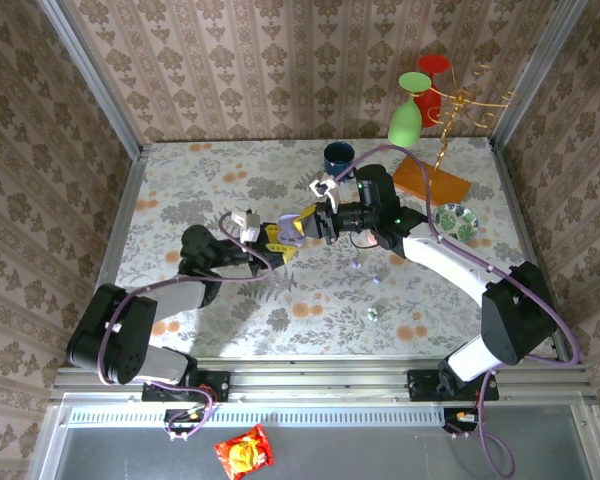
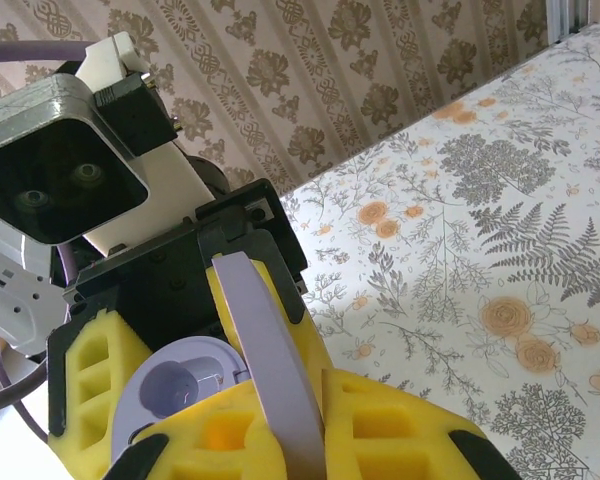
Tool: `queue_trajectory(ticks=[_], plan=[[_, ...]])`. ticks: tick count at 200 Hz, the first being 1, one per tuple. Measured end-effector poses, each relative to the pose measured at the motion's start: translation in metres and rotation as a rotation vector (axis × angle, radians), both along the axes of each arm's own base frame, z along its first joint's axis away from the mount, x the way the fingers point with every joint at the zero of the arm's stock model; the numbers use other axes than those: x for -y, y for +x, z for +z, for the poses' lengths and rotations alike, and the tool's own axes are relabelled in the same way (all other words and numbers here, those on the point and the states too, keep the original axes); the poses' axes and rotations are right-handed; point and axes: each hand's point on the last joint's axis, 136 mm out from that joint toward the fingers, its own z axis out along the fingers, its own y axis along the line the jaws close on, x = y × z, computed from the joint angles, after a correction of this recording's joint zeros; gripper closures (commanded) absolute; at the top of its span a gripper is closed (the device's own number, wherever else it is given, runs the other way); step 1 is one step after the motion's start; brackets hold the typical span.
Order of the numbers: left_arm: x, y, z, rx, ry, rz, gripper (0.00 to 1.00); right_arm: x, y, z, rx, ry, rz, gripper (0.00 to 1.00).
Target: Insert wireless bluetooth earbuds into charging case
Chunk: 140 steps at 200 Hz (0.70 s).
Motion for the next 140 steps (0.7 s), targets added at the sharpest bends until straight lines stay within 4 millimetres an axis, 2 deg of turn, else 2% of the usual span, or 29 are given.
queue_trajectory(ticks=[23, 50, 76, 140], plan=[[0.000, 0.001, 0.000, 0.000, 0.000, 0.001, 0.71, 0.000, 0.000, 0.001, -0.001, 0.002, -0.003, 0.57], [0.000, 0.001, 0.000, 0.001, 0.000, -0.003, 0.71, 0.005, 0.001, 0.001, 0.011, -0.002, -0.029, 0.43], [0.000, 0.001, 0.000, 0.001, 0.000, 0.000, 0.71, 0.017, -0.003, 0.004, 0.034, -0.001, -0.070, 0.35], [-0.004, 0.006, 0.001, 0.005, -0.001, 0.019, 0.71, 0.056, -0.013, 0.017, 0.116, 0.023, -0.174, 0.28]])
